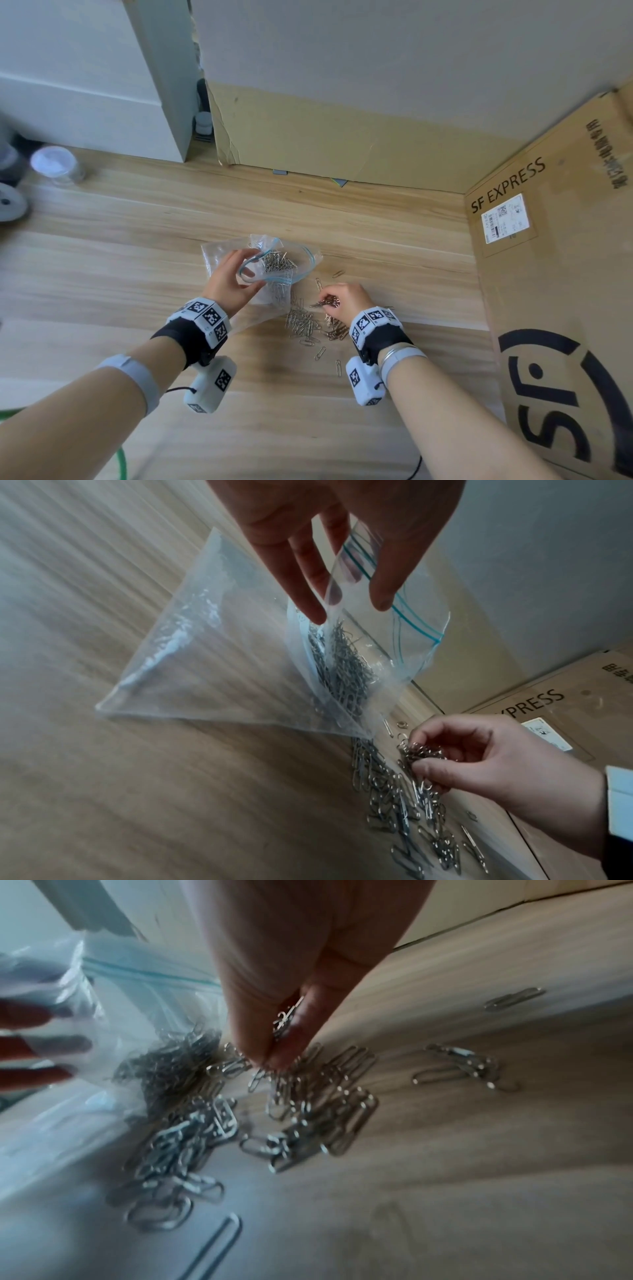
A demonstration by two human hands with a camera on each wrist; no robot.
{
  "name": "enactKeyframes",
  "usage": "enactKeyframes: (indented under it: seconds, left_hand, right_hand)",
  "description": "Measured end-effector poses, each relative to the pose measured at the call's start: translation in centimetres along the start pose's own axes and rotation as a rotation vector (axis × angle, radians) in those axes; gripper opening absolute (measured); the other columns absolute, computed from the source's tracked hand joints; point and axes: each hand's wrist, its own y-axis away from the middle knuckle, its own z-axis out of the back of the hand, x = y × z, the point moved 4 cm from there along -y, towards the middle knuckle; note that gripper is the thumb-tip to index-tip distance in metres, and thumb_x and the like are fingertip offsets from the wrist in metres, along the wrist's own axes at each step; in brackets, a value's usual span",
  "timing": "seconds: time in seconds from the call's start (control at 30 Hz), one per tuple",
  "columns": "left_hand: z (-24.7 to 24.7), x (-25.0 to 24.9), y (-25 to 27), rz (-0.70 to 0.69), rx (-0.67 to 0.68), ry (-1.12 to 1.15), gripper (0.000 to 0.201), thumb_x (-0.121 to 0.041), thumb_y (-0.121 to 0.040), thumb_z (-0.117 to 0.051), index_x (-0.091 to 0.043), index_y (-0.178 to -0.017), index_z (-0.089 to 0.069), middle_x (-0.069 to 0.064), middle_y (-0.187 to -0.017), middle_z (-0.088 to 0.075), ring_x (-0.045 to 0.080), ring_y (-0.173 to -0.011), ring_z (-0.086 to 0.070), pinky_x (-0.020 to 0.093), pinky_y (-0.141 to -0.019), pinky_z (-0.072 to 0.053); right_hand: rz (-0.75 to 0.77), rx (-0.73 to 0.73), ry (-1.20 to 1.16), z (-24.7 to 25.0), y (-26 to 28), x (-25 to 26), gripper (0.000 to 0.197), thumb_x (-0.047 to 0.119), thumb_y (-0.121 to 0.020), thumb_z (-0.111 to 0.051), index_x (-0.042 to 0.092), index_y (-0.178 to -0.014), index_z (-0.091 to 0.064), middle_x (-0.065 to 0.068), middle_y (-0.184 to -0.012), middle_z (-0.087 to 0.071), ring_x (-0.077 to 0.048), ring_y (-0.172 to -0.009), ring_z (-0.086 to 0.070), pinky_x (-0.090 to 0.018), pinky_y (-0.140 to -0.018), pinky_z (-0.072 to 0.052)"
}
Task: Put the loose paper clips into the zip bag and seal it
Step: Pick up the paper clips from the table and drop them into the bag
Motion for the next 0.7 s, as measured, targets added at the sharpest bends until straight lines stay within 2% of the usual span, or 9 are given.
enactKeyframes:
  seconds: [0.03, 0.1, 0.13, 0.2, 0.27, 0.37, 0.5, 0.57, 0.7]
  left_hand:
    - [0.0, 0.0, -0.1, -0.002, 0.006, 0.0, 0.052, -0.006, -0.072, -0.071, -0.026, -0.114, -0.048, 0.0, -0.111, -0.05, 0.007, -0.078, -0.058, 0.005, -0.064, -0.049]
    - [0.0, -0.1, -0.2, -0.007, 0.015, 0.001, 0.053, -0.006, -0.072, -0.071, -0.031, -0.112, -0.046, 0.0, -0.111, -0.05, 0.007, -0.079, -0.058, 0.006, -0.065, -0.05]
    - [0.1, -0.2, -0.2, -0.011, 0.017, 0.004, 0.054, -0.006, -0.072, -0.071, -0.031, -0.112, -0.046, 0.0, -0.111, -0.05, 0.008, -0.079, -0.058, 0.007, -0.065, -0.051]
    - [0.0, -0.2, -0.2, -0.013, 0.02, 0.012, 0.055, -0.007, -0.071, -0.072, -0.031, -0.113, -0.046, 0.0, -0.111, -0.05, 0.009, -0.078, -0.058, 0.012, -0.066, -0.054]
    - [-0.1, -0.4, -0.3, 0.001, 0.018, 0.023, 0.057, -0.007, -0.07, -0.073, -0.026, -0.117, -0.048, 0.0, -0.111, -0.05, 0.012, -0.079, -0.058, 0.017, -0.067, -0.055]
    - [-0.3, -0.7, -0.4, 0.022, 0.008, 0.033, 0.058, -0.006, -0.069, -0.073, -0.017, -0.121, -0.049, -0.002, -0.11, -0.049, 0.016, -0.08, -0.058, 0.019, -0.069, -0.055]
    - [-0.5, -0.7, -0.4, 0.027, 0.016, 0.043, 0.059, -0.007, -0.07, -0.073, -0.019, -0.122, -0.047, -0.003, -0.11, -0.048, 0.016, -0.083, -0.057, 0.015, -0.068, -0.055]
    - [-0.5, -0.6, -0.5, 0.033, 0.013, 0.053, 0.059, -0.008, -0.07, -0.074, -0.019, -0.121, -0.047, -0.002, -0.11, -0.049, 0.015, -0.087, -0.055, 0.016, -0.069, -0.055]
    - [-0.5, -0.5, -0.5, 0.024, 0.009, 0.063, 0.058, -0.008, -0.069, -0.074, -0.02, -0.12, -0.049, -0.001, -0.109, -0.048, 0.016, -0.089, -0.054, 0.016, -0.068, -0.055]
  right_hand:
    - [0.003, -0.008, -0.013, 0.5, 0.1, 0.2, 0.021, 0.011, -0.081, -0.064, 0.013, -0.101, -0.068, -0.006, -0.108, -0.069, -0.013, -0.089, -0.065, -0.027, -0.086, -0.053]
    - [0.019, -0.022, -0.028, 1.9, 0.2, 0.8, 0.021, 0.011, -0.083, -0.062, 0.014, -0.103, -0.067, -0.005, -0.109, -0.068, 0.002, -0.065, -0.055, -0.007, -0.063, -0.049]
    - [0.031, -0.039, -0.032, 2.7, 0.2, 1.3, 0.021, 0.011, -0.084, -0.06, 0.014, -0.104, -0.067, -0.004, -0.11, -0.068, 0.008, -0.055, -0.046, -0.002, -0.051, -0.043]
    - [0.062, -0.083, -0.043, 4.4, 0.0, 2.3, 0.02, 0.012, -0.085, -0.06, 0.015, -0.103, -0.067, -0.004, -0.11, -0.068, 0.009, -0.049, -0.04, -0.001, -0.044, -0.039]
    - [0.112, -0.123, -0.051, 6.0, -0.5, 3.8, 0.019, 0.011, -0.084, -0.061, 0.015, -0.101, -0.068, -0.005, -0.108, -0.069, 0.001, -0.056, -0.053, -0.004, -0.054, -0.046]
    - [0.207, -0.161, -0.062, 7.1, -1.9, 6.3, 0.019, 0.006, -0.081, -0.062, 0.013, -0.097, -0.07, -0.006, -0.101, -0.071, -0.016, -0.086, -0.066, -0.023, -0.082, -0.053]
    - [0.305, -0.106, 0.004, 6.2, -3.8, 9.2, 0.018, 0.005, -0.08, -0.06, 0.013, -0.093, -0.071, -0.007, -0.096, -0.071, -0.022, -0.087, -0.064, -0.038, -0.085, -0.051]
    - [0.308, -0.051, 0.042, 5.7, -4.2, 10.0, 0.018, 0.008, -0.082, -0.059, 0.013, -0.095, -0.07, -0.006, -0.1, -0.07, -0.023, -0.09, -0.062, -0.039, -0.087, -0.049]
    - [0.224, 0.037, -0.027, 5.4, -4.0, 9.2, 0.019, 0.023, -0.082, -0.065, 0.025, -0.1, -0.07, 0.004, -0.107, -0.071, -0.013, -0.093, -0.064, -0.029, -0.09, -0.049]
